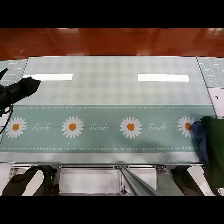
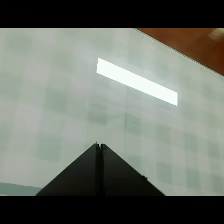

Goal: Fold the shirts.

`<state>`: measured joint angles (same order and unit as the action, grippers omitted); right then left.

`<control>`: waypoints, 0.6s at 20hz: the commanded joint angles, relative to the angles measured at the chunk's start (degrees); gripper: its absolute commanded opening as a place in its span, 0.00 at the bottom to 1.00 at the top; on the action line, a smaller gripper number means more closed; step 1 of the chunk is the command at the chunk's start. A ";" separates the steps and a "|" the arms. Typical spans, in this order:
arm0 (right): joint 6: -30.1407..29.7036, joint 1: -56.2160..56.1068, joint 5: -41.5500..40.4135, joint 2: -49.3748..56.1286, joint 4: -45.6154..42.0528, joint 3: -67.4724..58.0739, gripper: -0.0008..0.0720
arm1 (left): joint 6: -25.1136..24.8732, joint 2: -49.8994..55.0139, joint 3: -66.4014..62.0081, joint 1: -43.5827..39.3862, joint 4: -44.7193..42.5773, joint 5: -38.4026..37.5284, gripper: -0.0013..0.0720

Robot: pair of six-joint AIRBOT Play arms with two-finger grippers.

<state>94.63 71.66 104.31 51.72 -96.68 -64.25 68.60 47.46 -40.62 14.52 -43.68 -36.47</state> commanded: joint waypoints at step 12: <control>-7.54 -68.11 -41.72 23.74 27.80 -15.82 0.05 | 15.08 33.18 -45.00 -19.61 -22.62 -20.48 0.05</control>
<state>88.01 24.58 69.82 66.37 -60.93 -73.12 73.45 74.43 -78.67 1.50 -53.87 -48.90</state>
